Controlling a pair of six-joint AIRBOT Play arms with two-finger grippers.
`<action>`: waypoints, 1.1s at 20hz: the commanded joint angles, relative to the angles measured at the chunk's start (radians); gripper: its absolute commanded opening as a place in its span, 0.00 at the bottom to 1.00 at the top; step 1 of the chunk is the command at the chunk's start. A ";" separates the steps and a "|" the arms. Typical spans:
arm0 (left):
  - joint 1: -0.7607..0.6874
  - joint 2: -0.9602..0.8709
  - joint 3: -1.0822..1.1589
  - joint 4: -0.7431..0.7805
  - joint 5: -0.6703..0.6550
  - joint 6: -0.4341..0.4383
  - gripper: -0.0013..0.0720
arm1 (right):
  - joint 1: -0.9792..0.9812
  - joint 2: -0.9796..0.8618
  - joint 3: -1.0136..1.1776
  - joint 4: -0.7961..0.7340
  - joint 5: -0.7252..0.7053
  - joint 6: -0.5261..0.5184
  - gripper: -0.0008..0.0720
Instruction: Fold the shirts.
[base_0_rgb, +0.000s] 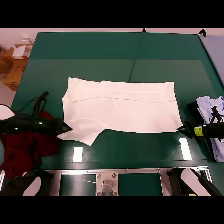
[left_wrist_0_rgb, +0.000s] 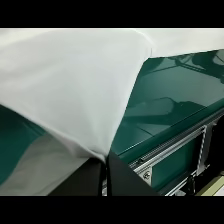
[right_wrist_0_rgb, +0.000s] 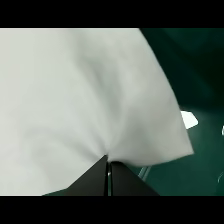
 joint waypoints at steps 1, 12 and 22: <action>0.000 0.053 0.092 0.037 -0.067 -0.054 0.05 | -0.001 0.046 0.042 -0.036 0.069 0.039 0.03; 0.000 -0.372 0.505 -0.013 0.153 0.021 0.05 | 0.217 -0.209 0.362 0.220 -0.219 0.029 0.03; 0.000 -0.943 0.922 -0.196 0.328 0.195 0.11 | 0.338 -0.767 0.743 0.333 -0.440 0.011 0.05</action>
